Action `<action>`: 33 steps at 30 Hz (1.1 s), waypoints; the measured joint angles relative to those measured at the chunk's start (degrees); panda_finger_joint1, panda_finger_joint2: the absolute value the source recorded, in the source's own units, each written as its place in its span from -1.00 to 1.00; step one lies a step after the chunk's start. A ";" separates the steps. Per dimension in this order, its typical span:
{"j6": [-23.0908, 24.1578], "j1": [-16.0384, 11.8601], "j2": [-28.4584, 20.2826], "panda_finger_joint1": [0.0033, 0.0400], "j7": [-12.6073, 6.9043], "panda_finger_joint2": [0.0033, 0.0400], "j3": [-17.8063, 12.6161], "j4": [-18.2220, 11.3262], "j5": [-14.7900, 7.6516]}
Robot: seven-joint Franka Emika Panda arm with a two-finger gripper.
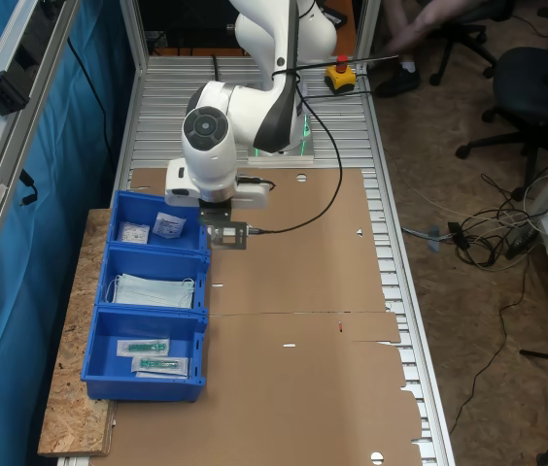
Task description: Pick and place sorting task of medical equipment.
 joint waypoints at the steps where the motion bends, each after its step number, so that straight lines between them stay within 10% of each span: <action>1: -0.01 -0.03 -0.70 -0.85 0.23 -0.85 -0.60 -1.18 0.15; 12: 4.80 -0.29 -3.67 -0.85 1.82 -0.85 -6.75 -8.81 1.10; 33: 21.12 -0.71 2.14 -0.85 3.18 -0.85 -13.06 -9.88 1.74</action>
